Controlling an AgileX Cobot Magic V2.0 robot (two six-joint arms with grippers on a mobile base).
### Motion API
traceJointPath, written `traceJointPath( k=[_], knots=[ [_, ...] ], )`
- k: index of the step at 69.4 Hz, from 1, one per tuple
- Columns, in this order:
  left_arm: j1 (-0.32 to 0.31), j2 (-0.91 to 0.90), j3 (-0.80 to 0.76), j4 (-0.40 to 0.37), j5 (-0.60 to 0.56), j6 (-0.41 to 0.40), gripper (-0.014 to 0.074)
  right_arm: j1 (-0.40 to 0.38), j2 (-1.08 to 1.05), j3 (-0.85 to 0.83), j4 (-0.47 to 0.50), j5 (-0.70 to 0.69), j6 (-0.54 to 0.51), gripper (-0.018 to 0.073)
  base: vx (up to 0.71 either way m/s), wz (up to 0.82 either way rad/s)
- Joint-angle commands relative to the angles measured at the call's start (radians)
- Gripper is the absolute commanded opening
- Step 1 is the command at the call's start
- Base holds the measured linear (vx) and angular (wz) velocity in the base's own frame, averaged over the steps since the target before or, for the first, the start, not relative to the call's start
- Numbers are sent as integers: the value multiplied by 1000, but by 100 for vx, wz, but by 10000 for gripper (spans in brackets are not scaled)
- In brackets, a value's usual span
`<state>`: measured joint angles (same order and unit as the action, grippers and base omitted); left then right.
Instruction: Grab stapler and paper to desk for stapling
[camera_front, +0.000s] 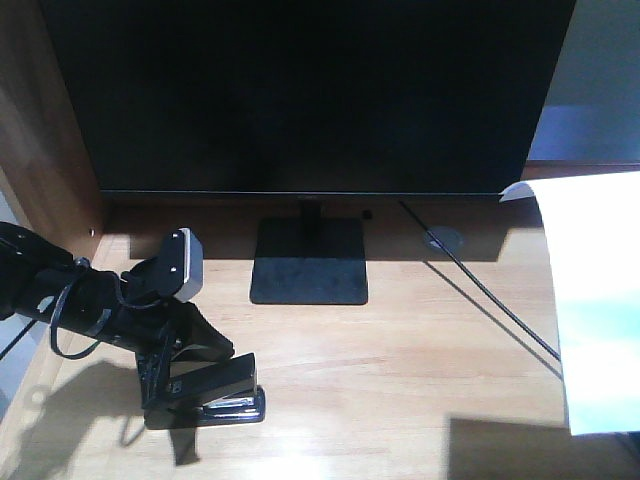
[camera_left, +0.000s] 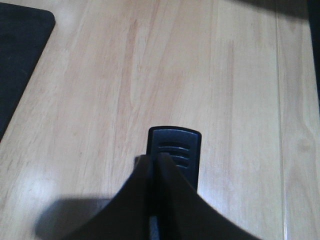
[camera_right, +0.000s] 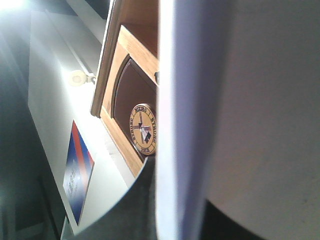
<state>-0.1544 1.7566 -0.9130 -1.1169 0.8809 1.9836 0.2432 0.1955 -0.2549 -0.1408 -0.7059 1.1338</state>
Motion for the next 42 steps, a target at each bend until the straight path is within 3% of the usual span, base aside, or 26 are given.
traceJointPath(
  k=[1, 42],
  knots=[
    [-4, -36, -18, -53, 24, 7, -7, -2, 12, -31, -5, -48, -5, -6, 0, 0],
    [-3, -36, -17, -52, 42, 7, -6, -2, 12, -31, -5, -48, -5, -6, 0, 0]
  ],
)
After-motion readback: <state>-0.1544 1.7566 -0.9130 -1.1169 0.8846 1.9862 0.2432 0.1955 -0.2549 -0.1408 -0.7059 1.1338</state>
